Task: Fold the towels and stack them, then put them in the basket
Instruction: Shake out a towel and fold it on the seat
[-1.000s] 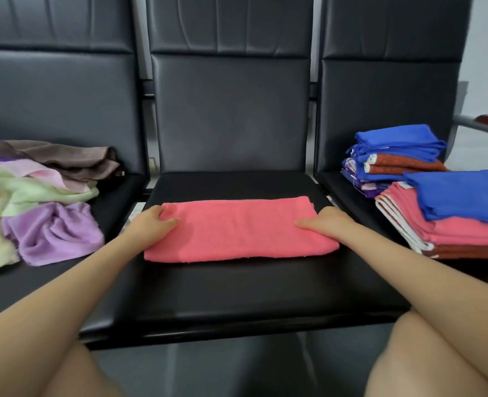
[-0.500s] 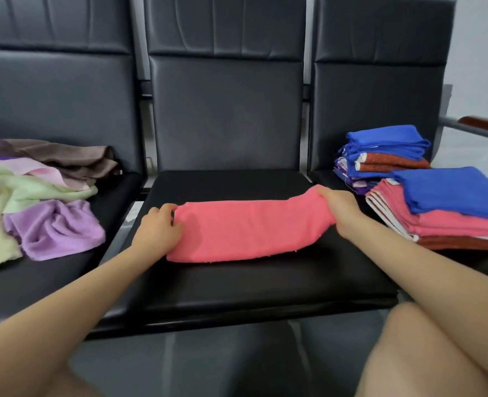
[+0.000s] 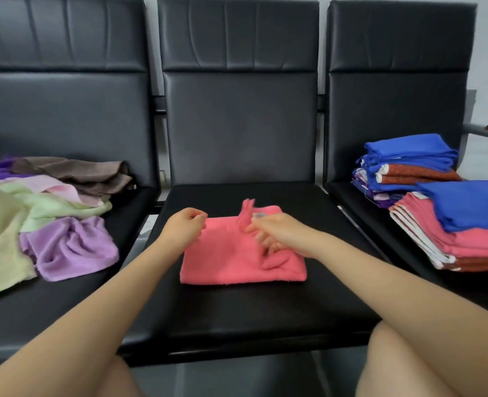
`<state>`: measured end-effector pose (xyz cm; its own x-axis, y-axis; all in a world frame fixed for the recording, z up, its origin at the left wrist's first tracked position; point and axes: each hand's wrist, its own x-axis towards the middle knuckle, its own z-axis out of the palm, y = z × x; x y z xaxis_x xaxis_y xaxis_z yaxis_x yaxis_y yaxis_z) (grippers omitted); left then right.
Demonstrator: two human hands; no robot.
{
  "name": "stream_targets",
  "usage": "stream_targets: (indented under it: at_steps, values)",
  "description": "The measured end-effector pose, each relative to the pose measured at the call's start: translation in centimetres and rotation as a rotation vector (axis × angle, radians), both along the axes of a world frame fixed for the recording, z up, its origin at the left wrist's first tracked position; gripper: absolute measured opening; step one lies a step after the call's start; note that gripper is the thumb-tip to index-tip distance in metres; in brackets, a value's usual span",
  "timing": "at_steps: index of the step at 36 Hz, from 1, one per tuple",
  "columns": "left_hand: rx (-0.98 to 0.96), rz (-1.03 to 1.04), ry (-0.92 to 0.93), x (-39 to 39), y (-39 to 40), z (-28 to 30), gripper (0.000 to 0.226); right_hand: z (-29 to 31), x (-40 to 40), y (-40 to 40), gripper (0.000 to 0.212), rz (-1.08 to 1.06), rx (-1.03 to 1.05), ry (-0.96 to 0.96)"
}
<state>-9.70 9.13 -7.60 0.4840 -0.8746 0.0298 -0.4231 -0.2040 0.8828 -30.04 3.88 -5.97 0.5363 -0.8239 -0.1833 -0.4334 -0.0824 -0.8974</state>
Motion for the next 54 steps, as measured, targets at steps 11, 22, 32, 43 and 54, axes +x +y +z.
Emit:
stream_targets:
  at_steps: [11,22,32,43,54]
  values:
    - [0.312,-0.018,-0.312,-4.3,-2.0,-0.4,0.049,-1.4,-2.9,-3.6,0.008,-0.2,-0.389,0.077]
    - [0.268,-0.139,-0.346,-6.2,-2.3,-1.1,0.034,-3.7,-5.5,-2.6,0.05,-0.11,-0.43,0.423]
    - [-0.138,0.05,-0.142,-5.4,-1.0,0.5,0.025,-2.6,-4.5,-2.2,0.056,-0.143,-0.425,0.332]
    - [0.351,0.044,-0.639,1.4,3.5,-2.1,0.028,-2.3,-1.3,0.0,0.061,-0.035,-0.457,0.611]
    - [0.31,0.094,-0.231,-1.0,2.9,-1.1,0.051,-1.9,-0.1,0.8,0.04,-0.043,-0.238,0.453]
